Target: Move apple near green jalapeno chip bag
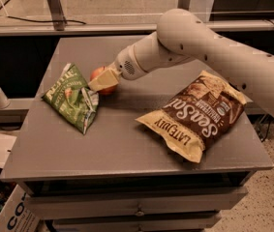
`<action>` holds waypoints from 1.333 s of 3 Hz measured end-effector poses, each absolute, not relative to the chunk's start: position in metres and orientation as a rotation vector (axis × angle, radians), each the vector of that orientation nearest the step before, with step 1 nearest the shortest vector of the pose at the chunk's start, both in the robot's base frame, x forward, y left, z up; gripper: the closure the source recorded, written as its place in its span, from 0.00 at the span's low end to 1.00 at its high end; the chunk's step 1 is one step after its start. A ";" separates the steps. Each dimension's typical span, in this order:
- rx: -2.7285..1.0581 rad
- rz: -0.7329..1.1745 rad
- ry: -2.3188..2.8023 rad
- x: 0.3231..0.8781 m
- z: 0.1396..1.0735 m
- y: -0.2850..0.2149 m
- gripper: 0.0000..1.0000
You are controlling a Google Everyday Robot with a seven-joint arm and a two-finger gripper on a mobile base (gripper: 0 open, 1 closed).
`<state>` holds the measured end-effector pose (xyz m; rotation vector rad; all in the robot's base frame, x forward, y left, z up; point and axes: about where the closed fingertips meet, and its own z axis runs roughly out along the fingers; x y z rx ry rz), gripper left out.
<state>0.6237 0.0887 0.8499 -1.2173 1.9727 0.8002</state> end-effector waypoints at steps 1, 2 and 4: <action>-1.215 0.797 1.968 0.624 0.852 0.085 0.00; -1.216 0.796 1.967 0.624 0.853 0.085 0.00; -1.127 0.862 1.895 0.627 0.852 0.008 0.00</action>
Offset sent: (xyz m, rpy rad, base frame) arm 0.0014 -0.0121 0.0070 0.0053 -0.0144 -0.0095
